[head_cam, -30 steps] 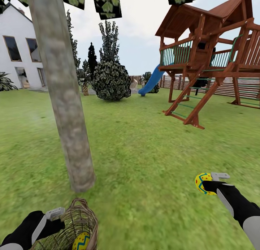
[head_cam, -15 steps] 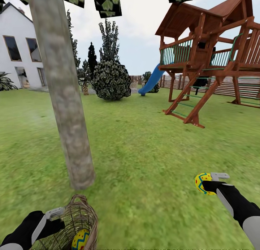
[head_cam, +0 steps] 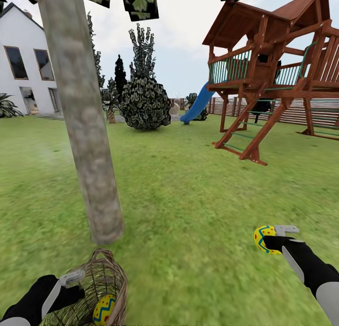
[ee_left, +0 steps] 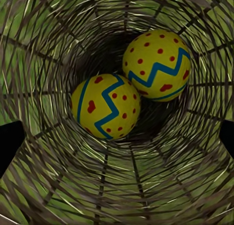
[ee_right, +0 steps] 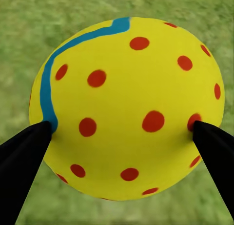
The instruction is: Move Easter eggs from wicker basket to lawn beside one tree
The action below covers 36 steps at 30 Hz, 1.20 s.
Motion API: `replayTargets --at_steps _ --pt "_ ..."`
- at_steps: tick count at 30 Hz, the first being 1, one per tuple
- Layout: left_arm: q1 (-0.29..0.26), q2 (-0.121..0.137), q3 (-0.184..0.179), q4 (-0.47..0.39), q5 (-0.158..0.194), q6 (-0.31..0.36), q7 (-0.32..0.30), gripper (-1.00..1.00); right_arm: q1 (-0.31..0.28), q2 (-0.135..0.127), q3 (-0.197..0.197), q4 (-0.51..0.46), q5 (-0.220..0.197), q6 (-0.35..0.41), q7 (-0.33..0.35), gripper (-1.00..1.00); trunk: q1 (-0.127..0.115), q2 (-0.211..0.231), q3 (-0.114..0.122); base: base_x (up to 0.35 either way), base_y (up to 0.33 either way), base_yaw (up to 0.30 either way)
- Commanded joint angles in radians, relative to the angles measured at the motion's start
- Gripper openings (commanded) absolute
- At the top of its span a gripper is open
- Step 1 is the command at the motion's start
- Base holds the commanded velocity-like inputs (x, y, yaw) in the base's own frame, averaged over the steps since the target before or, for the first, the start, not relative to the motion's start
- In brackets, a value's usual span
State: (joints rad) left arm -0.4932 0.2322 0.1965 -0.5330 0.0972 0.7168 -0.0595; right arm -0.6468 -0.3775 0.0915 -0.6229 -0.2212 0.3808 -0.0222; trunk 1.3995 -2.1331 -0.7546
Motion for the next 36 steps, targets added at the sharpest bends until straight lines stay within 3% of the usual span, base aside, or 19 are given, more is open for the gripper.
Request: replayTargets --at_steps 1,36 --pt "0.0 0.0 0.003 -0.001 0.008 0.006 0.0 1.0 -0.001 -0.001 0.005 -0.001 -0.007 0.004 -0.002 -1.0 0.004 -0.008 -0.004 0.0 0.0 0.0" --pt "0.0 -0.007 0.003 -0.001 0.007 0.003 0.001 1.0 -0.001 0.0 0.007 0.0 -0.007 0.004 -0.002 -1.0 0.138 -0.253 -0.114 0.0 0.0 0.0"
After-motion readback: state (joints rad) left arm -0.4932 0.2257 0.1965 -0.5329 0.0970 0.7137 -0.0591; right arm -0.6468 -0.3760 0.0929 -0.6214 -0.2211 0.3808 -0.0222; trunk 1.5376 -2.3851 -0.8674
